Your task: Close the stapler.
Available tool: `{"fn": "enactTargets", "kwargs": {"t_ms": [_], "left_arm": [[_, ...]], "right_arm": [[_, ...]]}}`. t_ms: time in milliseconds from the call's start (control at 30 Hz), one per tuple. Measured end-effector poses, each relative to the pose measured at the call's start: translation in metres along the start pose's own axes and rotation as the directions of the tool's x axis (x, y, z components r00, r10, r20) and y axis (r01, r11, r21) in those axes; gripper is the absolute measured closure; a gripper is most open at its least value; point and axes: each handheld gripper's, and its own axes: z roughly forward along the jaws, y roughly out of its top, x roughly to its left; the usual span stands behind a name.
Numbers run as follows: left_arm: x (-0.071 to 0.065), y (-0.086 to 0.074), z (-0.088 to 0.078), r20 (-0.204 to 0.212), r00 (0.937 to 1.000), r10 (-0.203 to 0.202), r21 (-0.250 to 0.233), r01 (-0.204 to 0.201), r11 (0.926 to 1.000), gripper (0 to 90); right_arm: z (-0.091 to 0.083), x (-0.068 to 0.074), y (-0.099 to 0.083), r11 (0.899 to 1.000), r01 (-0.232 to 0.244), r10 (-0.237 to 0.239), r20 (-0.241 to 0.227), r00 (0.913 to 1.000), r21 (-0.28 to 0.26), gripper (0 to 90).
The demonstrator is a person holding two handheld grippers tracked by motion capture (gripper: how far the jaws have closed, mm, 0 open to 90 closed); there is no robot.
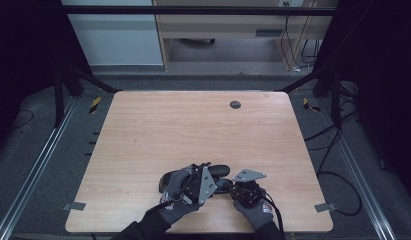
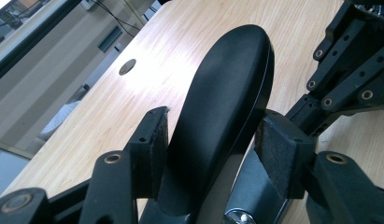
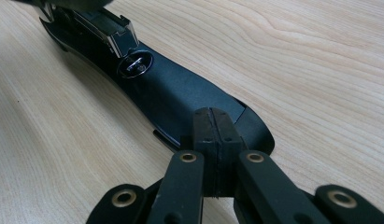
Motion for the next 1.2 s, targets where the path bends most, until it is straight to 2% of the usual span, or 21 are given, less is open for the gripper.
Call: {"fn": "enactTargets", "kwargs": {"t_ms": [1200], "left_arm": [[-0.011,-0.004,0.01,0.021,0.9988,0.045,0.028,-0.045,0.9986,43.1]], "right_arm": [[0.001,0.0,-0.001,1.0,-0.003,0.003,-0.008,1.0,-0.01,90.0]]}}
